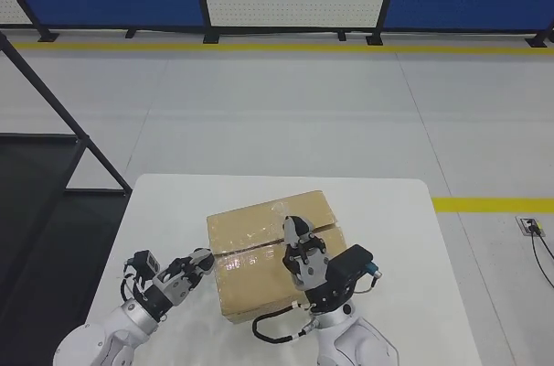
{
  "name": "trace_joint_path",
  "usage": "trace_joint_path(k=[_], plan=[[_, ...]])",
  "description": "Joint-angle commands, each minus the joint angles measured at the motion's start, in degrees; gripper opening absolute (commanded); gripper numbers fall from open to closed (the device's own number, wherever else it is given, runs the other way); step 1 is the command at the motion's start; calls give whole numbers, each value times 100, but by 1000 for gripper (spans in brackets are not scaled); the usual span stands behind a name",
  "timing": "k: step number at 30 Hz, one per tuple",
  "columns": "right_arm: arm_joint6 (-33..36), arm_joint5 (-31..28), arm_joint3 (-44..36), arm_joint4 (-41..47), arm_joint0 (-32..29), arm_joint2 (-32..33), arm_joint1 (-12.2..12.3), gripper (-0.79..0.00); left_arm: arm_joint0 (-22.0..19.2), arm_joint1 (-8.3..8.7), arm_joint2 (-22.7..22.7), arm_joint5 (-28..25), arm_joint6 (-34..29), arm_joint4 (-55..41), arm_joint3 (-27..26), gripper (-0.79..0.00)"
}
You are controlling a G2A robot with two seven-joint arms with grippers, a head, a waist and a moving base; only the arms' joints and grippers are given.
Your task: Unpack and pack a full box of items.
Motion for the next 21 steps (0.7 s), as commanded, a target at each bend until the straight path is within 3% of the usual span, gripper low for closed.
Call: trace_joint_path(k=[1, 21], plan=[[-1, 8, 6, 15, 12, 18, 3, -785, -7, 1, 10, 22, 0, 8, 4, -785], [43, 405, 216, 335, 50, 242, 12, -785, -194, 11, 141, 225, -27, 119, 276, -785]])
